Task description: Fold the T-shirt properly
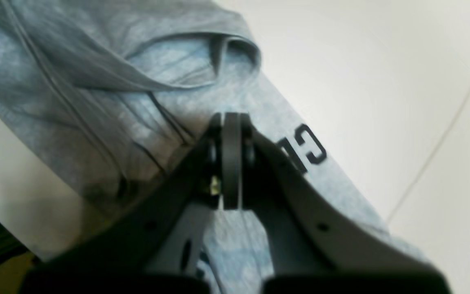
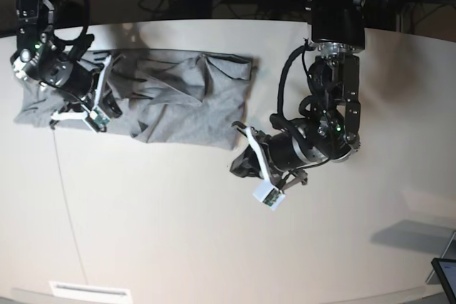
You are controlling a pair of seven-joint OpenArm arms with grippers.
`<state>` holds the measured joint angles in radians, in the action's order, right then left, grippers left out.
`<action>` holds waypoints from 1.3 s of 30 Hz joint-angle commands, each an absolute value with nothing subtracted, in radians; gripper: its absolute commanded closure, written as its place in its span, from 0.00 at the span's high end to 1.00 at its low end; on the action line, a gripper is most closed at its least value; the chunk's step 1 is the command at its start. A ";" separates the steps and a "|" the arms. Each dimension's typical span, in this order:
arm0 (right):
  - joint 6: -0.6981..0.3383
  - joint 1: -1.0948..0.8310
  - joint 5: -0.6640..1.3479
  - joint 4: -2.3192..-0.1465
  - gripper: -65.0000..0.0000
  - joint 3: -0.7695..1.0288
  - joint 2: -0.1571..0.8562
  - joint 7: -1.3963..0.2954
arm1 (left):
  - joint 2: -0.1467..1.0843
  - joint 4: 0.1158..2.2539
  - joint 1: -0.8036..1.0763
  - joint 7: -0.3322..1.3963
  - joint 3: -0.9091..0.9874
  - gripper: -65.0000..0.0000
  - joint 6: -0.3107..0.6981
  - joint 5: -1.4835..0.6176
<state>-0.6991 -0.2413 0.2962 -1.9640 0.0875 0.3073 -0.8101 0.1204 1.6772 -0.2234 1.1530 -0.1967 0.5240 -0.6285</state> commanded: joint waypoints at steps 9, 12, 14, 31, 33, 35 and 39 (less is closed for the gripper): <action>-0.698 -0.154 0.311 -1.980 0.00 -0.090 0.314 -0.871 | 0.249 1.595 -0.254 1.133 -0.191 0.00 0.521 -0.630; -0.698 -0.117 0.311 -1.982 0.00 -0.143 0.312 -0.915 | 0.302 1.595 -0.255 1.133 -0.189 0.00 0.521 -0.630; -0.698 -0.094 0.311 -1.982 0.00 -0.171 0.311 -0.924 | 0.332 1.593 -0.255 1.133 -0.189 0.00 0.521 -0.630; -0.698 0.019 0.311 -1.920 0.00 -0.349 0.236 -0.947 | 0.334 1.632 -0.185 1.132 -0.189 0.00 0.526 -0.460; -0.698 0.028 0.311 -1.916 0.00 -0.349 0.228 -0.946 | 0.332 1.646 -0.171 1.132 -0.188 0.00 0.526 -0.460; -0.698 0.048 0.311 -1.913 0.00 -0.349 0.226 -0.949 | 0.331 1.662 -0.160 1.132 -0.188 0.00 0.526 -0.460; -0.698 0.056 0.311 -1.879 0.00 -0.349 0.222 -0.947 | 0.331 1.666 -0.157 1.132 -0.188 0.00 0.526 -0.460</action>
